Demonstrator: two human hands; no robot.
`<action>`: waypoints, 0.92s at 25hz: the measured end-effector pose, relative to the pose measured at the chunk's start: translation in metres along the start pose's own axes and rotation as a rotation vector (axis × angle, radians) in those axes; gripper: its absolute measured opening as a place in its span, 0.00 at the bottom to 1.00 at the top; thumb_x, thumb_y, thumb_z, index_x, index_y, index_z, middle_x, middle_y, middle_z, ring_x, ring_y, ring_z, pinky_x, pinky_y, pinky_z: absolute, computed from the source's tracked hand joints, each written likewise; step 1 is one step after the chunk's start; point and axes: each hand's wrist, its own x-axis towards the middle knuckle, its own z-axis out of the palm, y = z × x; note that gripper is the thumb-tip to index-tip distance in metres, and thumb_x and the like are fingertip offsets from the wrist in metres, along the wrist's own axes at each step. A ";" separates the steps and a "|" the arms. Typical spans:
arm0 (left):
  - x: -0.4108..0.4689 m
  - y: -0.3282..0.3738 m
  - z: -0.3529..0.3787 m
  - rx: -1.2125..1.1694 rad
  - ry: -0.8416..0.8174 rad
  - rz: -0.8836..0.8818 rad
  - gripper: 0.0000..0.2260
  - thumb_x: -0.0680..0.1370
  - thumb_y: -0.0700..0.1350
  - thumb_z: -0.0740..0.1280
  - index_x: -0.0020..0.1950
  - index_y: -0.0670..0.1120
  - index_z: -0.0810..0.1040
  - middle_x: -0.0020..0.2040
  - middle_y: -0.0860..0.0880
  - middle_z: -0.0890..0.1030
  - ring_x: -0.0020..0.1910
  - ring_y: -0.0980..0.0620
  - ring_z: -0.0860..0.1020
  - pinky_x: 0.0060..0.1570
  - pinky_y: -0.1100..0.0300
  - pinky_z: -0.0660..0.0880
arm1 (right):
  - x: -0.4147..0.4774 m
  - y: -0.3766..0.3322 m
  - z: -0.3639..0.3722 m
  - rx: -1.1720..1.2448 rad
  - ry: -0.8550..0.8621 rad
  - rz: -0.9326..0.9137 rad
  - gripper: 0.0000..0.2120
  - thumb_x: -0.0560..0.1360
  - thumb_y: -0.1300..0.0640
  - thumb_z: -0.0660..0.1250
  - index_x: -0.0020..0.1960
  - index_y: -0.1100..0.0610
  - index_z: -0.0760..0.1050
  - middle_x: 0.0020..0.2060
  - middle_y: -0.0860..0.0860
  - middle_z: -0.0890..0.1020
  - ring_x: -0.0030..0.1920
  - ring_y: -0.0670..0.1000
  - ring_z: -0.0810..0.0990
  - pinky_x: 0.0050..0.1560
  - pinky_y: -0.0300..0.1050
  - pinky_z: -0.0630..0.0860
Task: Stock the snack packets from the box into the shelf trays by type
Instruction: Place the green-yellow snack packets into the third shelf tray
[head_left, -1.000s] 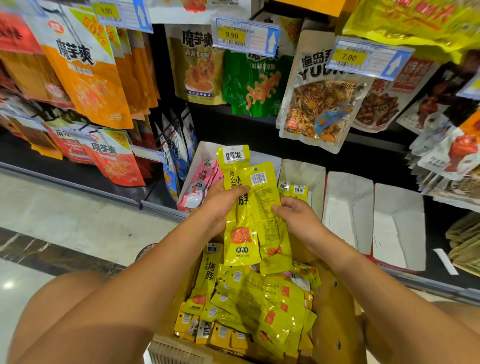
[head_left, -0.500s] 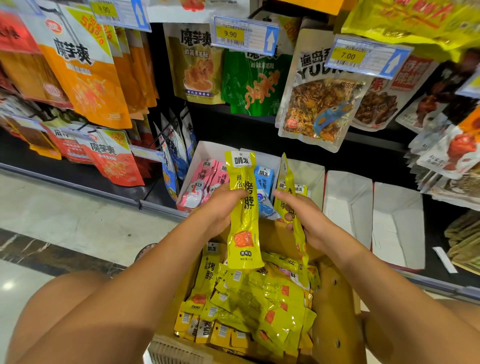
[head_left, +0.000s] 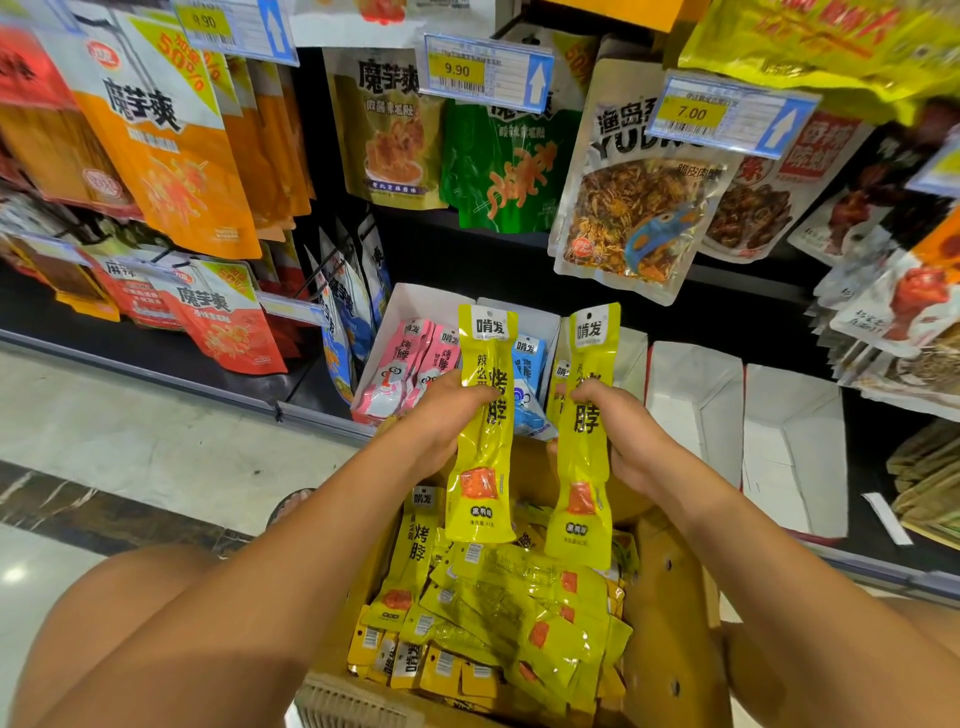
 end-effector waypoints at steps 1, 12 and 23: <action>-0.001 0.000 0.001 0.019 -0.006 -0.018 0.30 0.77 0.45 0.72 0.78 0.49 0.67 0.75 0.52 0.71 0.75 0.47 0.67 0.76 0.42 0.64 | 0.001 0.000 0.000 -0.001 0.023 -0.044 0.15 0.77 0.55 0.67 0.63 0.57 0.77 0.52 0.57 0.86 0.50 0.59 0.85 0.57 0.61 0.80; -0.008 -0.002 0.015 -0.029 -0.083 -0.047 0.17 0.77 0.36 0.74 0.64 0.45 0.79 0.55 0.44 0.86 0.52 0.49 0.86 0.53 0.51 0.83 | 0.007 0.012 0.008 0.144 0.089 -0.134 0.12 0.78 0.61 0.69 0.61 0.62 0.78 0.52 0.57 0.86 0.48 0.51 0.85 0.48 0.51 0.82; -0.006 0.010 0.032 0.063 -0.012 -0.030 0.12 0.79 0.35 0.72 0.59 0.47 0.77 0.52 0.48 0.84 0.39 0.58 0.82 0.27 0.69 0.75 | 0.007 0.005 -0.025 -0.226 0.207 -0.099 0.08 0.77 0.59 0.72 0.54 0.55 0.77 0.41 0.49 0.81 0.37 0.45 0.77 0.32 0.35 0.72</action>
